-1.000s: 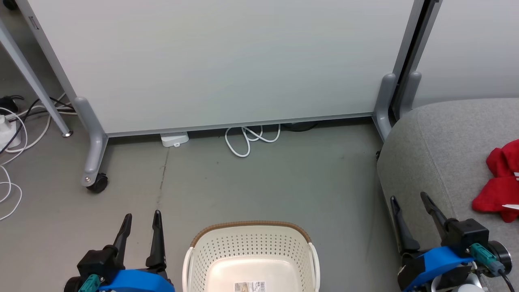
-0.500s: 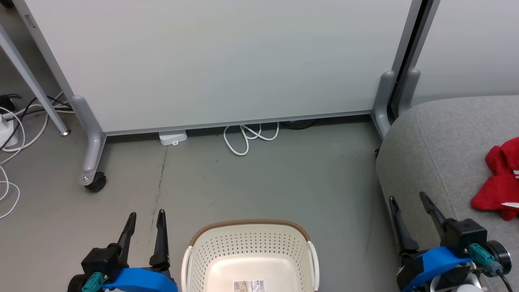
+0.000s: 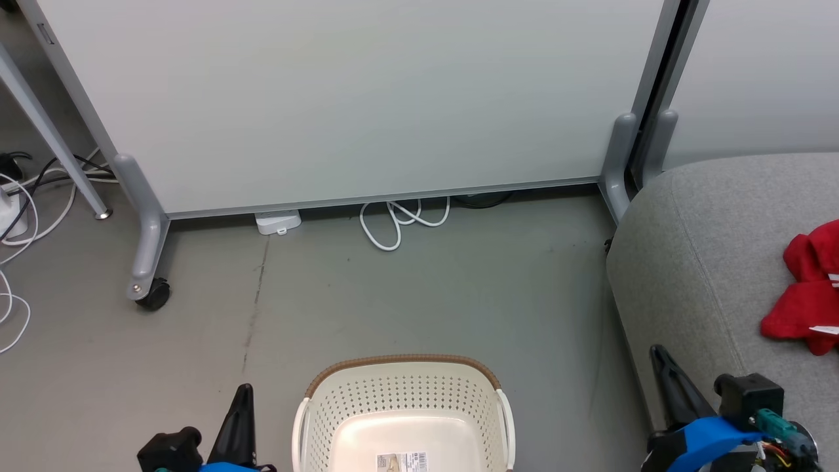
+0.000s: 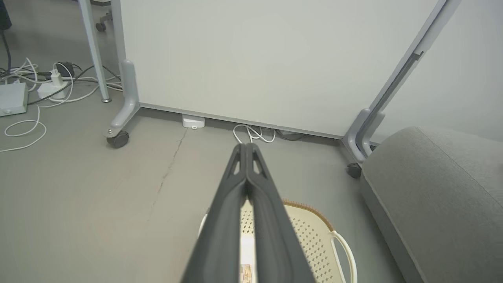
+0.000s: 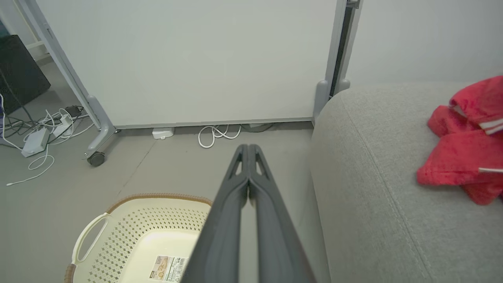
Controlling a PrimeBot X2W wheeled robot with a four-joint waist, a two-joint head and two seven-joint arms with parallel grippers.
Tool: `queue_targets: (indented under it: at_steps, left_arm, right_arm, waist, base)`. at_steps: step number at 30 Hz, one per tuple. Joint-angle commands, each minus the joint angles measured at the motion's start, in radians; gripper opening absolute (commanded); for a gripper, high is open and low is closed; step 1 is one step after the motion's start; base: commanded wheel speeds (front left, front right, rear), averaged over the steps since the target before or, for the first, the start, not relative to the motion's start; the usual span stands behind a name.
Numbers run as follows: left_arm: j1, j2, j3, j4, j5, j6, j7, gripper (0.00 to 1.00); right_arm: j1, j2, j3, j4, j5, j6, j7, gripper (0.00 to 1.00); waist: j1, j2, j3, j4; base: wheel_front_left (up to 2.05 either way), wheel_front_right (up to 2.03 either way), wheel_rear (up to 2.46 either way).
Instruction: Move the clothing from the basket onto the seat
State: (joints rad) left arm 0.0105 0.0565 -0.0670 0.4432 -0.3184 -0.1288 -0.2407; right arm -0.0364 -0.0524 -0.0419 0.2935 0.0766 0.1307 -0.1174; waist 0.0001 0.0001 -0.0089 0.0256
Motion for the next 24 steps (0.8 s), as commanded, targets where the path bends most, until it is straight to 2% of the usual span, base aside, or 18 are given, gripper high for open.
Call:
queue_targets:
  at_steps: [1,24]
  left_arm:
    - [-0.023,0.002,0.014,-0.023,-0.059,0.0,0.014,0.0]
    - [-0.054,0.0,0.061,-0.085,-0.409,0.009,0.11,0.0]
  right_arm:
    - [-0.021,-0.001,-0.01,-0.013,0.072,0.0,0.012,0.0]
    - [-0.038,0.0,-0.023,-0.028,0.489,0.0,0.07,0.0]
  waist:
    - [0.0,-0.0001,0.0,-0.001]
    - [0.0,-0.0001,0.002,-0.005]
  base:
    - [0.0,0.0,0.0]
    - [0.0,0.0,0.0]
